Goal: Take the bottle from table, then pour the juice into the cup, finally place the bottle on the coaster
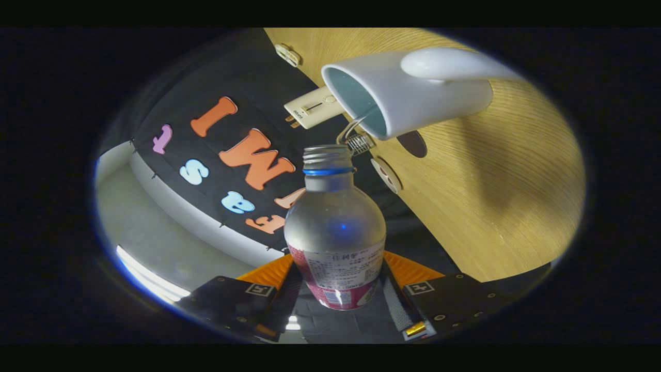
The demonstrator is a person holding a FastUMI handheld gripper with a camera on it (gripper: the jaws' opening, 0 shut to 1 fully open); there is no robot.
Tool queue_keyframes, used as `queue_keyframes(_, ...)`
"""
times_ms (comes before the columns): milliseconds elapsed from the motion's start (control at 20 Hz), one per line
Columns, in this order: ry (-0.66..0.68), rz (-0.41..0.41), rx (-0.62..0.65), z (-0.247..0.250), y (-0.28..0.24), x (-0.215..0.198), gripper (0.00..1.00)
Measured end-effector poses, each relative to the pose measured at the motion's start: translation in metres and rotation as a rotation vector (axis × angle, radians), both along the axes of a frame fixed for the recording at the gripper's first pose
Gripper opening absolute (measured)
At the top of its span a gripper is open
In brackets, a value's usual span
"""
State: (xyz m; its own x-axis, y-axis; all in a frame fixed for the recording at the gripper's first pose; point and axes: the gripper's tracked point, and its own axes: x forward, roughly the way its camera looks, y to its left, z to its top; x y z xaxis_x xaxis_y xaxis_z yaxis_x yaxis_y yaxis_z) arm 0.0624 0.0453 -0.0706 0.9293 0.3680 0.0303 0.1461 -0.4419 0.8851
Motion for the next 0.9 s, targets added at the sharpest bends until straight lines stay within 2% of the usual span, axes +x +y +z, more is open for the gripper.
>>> queue_keyframes(900, -0.026, -0.006, 0.029, 0.011, -0.002, 0.001, 0.76)
